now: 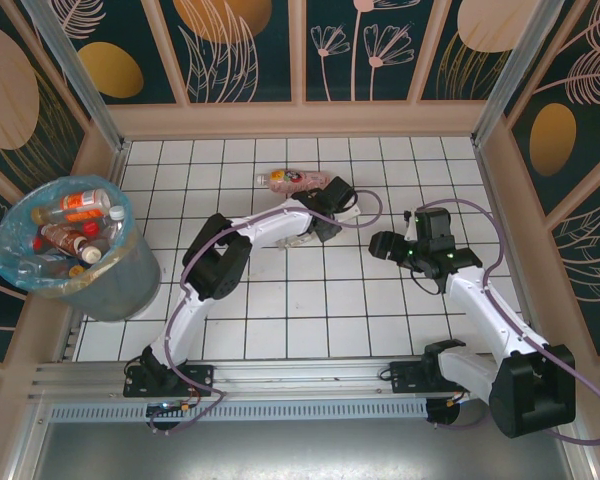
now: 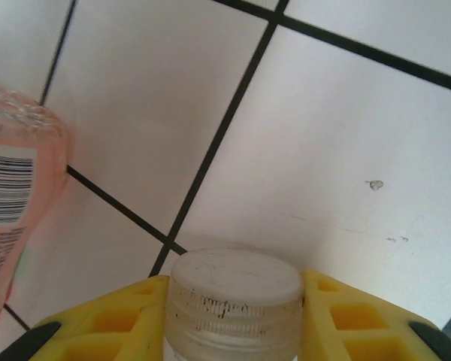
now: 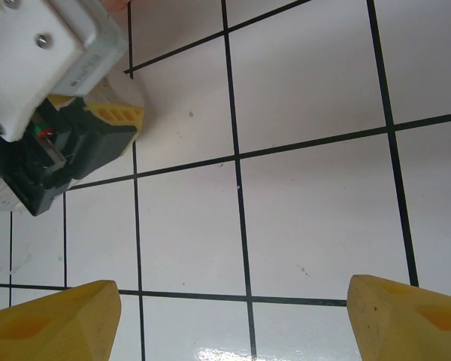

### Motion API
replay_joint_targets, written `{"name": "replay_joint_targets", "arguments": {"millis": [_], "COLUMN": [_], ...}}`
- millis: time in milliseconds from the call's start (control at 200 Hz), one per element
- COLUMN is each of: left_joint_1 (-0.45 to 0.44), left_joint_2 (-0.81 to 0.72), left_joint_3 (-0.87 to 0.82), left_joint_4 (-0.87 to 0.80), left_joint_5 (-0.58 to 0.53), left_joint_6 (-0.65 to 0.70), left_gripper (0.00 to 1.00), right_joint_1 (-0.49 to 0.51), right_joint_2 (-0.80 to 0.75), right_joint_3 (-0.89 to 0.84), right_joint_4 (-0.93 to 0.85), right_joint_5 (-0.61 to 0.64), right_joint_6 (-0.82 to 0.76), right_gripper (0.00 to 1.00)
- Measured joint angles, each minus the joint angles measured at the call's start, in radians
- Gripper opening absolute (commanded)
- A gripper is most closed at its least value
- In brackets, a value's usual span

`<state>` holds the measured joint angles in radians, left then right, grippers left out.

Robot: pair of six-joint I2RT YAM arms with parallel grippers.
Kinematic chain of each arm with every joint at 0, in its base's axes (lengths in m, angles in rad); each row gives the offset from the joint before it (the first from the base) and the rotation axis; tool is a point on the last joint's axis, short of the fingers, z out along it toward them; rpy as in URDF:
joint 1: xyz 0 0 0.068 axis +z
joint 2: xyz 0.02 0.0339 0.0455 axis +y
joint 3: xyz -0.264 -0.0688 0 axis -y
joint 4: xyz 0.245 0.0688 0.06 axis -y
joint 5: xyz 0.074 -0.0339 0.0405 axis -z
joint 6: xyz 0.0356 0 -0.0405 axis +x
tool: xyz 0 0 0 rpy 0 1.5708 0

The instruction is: Put the plastic bottles in the bin

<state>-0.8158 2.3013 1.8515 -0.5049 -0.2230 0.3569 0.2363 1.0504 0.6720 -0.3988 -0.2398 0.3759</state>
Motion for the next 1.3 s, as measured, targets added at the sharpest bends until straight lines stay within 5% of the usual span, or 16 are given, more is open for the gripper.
{"name": "replay_joint_targets", "arguments": {"millis": [165,235,405,681,1061,1301], "left_joint_1": [0.000,0.000,0.000,0.022,0.370,0.441], "left_joint_2": [-0.133,-0.221,-0.454,-0.737,-1.277,-1.287], "left_joint_3": [-0.029,-0.044,-0.072,-0.100,-0.194,-0.125], "left_joint_4": [0.022,0.043,0.078,-0.018,-0.107,-0.222], "left_joint_5": [-0.026,-0.047,-0.130,-0.265,-0.460,-0.635], "left_joint_6": [-0.048,-0.082,-0.210,-0.479,-0.734,-0.736], "left_gripper": [0.14,0.00,0.00,0.00,0.00,0.00], "right_joint_1": [0.000,0.000,0.028,0.231,0.311,0.342], "right_joint_2": [0.006,0.023,0.069,0.141,0.306,0.342], "right_joint_3": [0.014,0.045,0.169,0.403,0.439,0.453], "right_joint_4": [0.000,0.000,0.013,0.124,0.229,0.242], "right_joint_5": [-0.035,-0.056,-0.105,-0.108,-0.159,-0.189], "right_joint_6": [0.008,0.021,0.054,0.072,0.110,0.114], "right_gripper": [0.80,0.80,0.79,0.78,0.78,0.78]}}
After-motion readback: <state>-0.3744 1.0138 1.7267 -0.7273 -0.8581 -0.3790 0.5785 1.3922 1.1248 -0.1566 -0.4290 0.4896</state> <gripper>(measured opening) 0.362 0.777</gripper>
